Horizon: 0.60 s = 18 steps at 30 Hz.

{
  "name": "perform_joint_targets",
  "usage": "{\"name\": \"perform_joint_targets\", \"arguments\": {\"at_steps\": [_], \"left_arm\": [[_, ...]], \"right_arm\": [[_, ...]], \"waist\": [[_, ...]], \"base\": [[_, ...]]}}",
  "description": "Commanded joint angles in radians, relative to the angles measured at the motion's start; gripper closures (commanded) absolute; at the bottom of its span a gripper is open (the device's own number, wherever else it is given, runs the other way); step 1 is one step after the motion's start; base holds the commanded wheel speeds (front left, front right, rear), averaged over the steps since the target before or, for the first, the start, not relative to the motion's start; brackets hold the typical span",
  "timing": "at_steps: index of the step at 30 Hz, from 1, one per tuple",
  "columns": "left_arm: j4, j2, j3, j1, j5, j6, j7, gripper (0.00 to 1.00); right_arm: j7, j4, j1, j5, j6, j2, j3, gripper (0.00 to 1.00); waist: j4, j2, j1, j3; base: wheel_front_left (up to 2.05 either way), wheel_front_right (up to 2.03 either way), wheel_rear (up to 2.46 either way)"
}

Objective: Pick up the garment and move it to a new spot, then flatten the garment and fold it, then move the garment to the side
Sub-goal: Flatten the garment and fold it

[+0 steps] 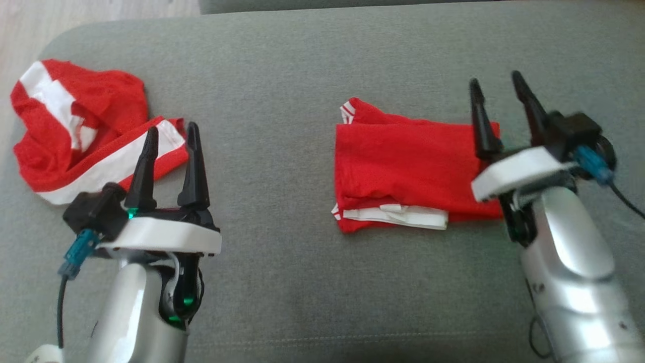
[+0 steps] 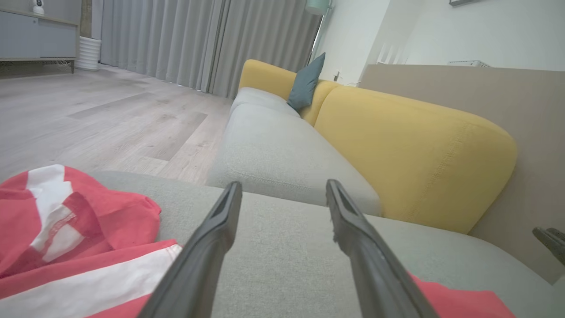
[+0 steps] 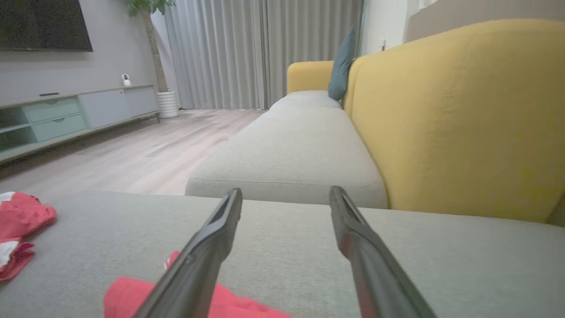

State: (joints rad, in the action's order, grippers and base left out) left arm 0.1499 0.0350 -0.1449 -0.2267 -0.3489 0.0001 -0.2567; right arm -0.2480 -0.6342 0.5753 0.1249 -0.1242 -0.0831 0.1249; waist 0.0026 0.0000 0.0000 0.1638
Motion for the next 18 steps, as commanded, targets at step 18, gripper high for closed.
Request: {"name": "perform_joint_targets", "arguments": {"at_steps": [18], "left_arm": [[-0.063, 0.015, 0.003, 0.065, 0.058, -0.006, -0.005, 0.0]], "right_arm": [[-0.014, 0.344, -0.322, -0.126, -0.007, 0.032, -0.174, 0.0]], "waist": [[-0.054, 0.0, 0.0, -0.015]], "base": [[0.0, 0.0, 0.0]]}}
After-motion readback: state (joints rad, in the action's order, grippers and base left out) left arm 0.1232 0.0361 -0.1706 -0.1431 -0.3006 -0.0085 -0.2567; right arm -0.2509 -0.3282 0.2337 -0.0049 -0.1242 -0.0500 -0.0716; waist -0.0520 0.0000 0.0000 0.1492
